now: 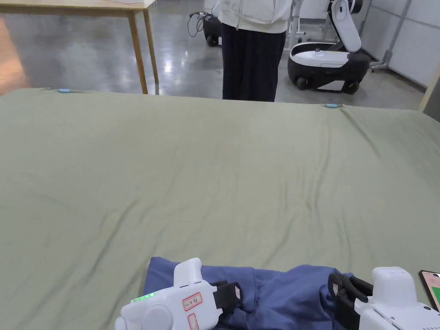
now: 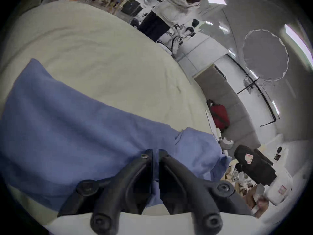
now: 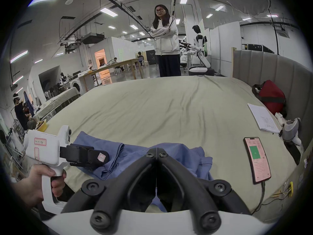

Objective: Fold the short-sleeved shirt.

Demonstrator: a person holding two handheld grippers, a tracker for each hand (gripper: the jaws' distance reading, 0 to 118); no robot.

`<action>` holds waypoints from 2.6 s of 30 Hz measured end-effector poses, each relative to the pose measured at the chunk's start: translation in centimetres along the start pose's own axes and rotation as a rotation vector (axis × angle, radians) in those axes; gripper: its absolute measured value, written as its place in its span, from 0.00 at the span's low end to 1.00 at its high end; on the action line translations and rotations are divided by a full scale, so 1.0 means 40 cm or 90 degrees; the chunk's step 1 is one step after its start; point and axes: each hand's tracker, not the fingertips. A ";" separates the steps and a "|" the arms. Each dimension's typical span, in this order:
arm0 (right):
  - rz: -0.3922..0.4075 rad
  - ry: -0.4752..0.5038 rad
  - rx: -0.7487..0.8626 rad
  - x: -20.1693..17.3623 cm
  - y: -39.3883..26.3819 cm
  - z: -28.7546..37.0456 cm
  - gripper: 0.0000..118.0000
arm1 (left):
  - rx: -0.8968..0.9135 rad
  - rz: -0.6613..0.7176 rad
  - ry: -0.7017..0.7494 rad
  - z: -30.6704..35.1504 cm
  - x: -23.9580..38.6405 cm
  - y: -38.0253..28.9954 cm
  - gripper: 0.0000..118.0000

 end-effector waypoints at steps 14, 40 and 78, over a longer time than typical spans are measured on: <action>0.019 0.031 0.000 -0.064 0.009 -0.022 0.01 | 0.146 0.141 -0.001 0.273 -0.292 0.006 1.00; 0.020 0.033 0.012 -0.089 0.028 -0.010 0.01 | 0.264 -0.074 0.183 0.437 -0.255 0.152 0.10; -0.026 0.153 -0.037 -0.131 0.023 -0.089 0.01 | -0.035 -0.053 -0.076 -0.041 0.035 -0.079 0.06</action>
